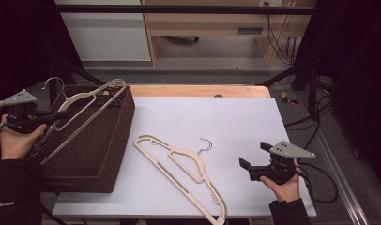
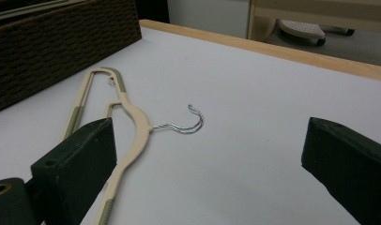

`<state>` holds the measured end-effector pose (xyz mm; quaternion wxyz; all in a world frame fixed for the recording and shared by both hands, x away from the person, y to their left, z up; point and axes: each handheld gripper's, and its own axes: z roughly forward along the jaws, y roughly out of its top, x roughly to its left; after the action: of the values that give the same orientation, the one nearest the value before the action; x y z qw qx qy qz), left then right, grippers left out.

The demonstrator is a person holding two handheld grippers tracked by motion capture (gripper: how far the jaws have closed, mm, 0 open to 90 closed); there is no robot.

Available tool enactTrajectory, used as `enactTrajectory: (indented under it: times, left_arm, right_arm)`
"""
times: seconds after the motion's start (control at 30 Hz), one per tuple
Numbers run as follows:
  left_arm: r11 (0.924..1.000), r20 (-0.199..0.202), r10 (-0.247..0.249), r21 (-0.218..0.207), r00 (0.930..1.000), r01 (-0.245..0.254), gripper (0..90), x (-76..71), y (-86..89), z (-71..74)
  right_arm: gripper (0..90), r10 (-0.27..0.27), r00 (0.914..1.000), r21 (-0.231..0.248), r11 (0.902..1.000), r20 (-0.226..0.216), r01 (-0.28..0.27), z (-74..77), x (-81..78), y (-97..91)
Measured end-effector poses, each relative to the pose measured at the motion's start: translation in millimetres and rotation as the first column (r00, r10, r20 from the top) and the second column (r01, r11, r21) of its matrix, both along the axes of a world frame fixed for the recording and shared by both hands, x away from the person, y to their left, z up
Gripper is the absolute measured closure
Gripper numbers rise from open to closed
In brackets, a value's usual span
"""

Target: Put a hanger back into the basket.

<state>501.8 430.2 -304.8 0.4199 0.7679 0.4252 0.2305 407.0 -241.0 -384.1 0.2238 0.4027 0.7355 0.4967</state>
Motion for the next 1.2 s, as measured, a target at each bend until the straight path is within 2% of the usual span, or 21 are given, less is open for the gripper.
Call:
enactTrajectory:
  times: [0.1,0.17,0.3,0.37,0.57,0.6,0.63,0.67,0.7,0.73,0.77,0.83,0.93,1.03,1.13,1.2]
  left_arm:
    - [1.0,-0.016,-0.008,0.004,0.9998,0.009,85.9,-1.3,1.6,-5.3]
    - [0.9995,-0.044,-0.026,0.018,0.9987,0.027,85.9,-1.6,2.1,-9.6]
    - [0.999,-0.063,-0.038,0.021,0.9973,0.039,85.9,0.1,-3.1,-21.4]
    - [0.999,-0.067,-0.028,0.032,0.9974,0.03,85.9,2.0,-5.5,-27.4]
    - [0.9998,-0.111,0.011,0.018,0.9937,-0.009,85.5,6.8,-8.1,-54.0]
    - [0.9998,-0.111,0.011,0.018,0.9937,-0.009,85.3,6.8,-8.1,-54.0]
    - [0.9992,-0.141,0.032,0.028,0.9895,-0.029,85.2,8.3,-8.6,-63.6]
    - [0.9989,-0.163,0.04,0.031,0.9858,-0.036,84.7,9.2,-8.4,-67.4]
    - [0.9989,-0.163,0.04,0.031,0.9858,-0.036,84.4,9.2,-8.4,-67.4]
    - [0.9967,-0.196,0.071,0.052,0.978,-0.062,84.0,10.4,-8.1,-73.6]
    - [0.9952,-0.212,0.085,0.065,0.9735,-0.073,83.6,11.1,-7.5,-75.1]
    - [0.9926,-0.209,0.114,0.065,0.9713,-0.102,82.3,10.6,-5.6,-73.0]
    - [0.9903,-0.19,0.137,0.05,0.9721,-0.13,73.0,6.9,-3.3,-67.1]
    - [0.9871,-0.154,0.16,0.016,0.975,-0.16,64.7,-1.1,-0.8,-60.8]
    - [0.9802,-0.125,0.194,-0.013,0.973,-0.198,59.6,-9.7,0.9,-55.8]
    - [0.9801,-0.101,0.188,-0.046,0.977,-0.193,57.9,-15.7,1.0,-52.2]
  right_arm:
    - [3.8,-0.001,1.0,0.001,1.0,-0.003,0.001,-0.3,0.3,0.7]
    - [3.8,0.002,1.0,-0.003,1.0,-0.003,-0.002,-0.8,0.8,0.7]
    - [3.8,-0.001,1.0,0.001,1.0,-0.01,0.001,-2.4,1.8,0.9]
    - [3.8,-0.002,0.9999,0.003,1.0,-0.015,0.002,-3.5,2.2,1.0]
    - [3.8,0.005,0.9999,0.001,1.0,-0.016,-0.005,-4.5,2.9,2.0]
    - [3.9,0.006,0.9999,-0.001,1.0,-0.016,-0.006,-4.7,3.1,2.3]
    - [3.9,0.011,0.9998,-0.002,0.9999,-0.018,-0.011,-4.9,3.2,2.5]
    - [3.8,0.009,0.9998,-0.006,0.9999,-0.019,-0.009,-5.2,3.7,2.7]
    - [3.8,0.009,0.9998,-0.006,0.9999,-0.019,-0.009,-5.2,3.7,2.7]
    - [3.9,0.008,0.9998,0.0,1.0,-0.02,-0.008,-5.6,4.3,3.9]
    - [3.9,0.011,0.9997,-0.002,0.9999,-0.019,-0.011,-5.6,4.5,4.0]
    - [3.9,0.014,0.9998,-0.004,0.9999,-0.016,-0.014,-5.2,4.6,5.0]
    - [3.9,0.015,0.9998,-0.003,0.9999,-0.014,-0.015,-4.7,5.0,7.1]
    - [3.9,0.02,0.9997,-0.004,0.9998,-0.01,-0.02,-4.1,6.0,8.4]
    - [4.3,0.022,0.9997,-0.005,0.9997,-0.012,-0.022,-4.2,6.4,9.2]
    - [4.4,0.021,0.9997,-0.018,0.9996,-0.013,-0.021,-4.9,6.5,9.8]
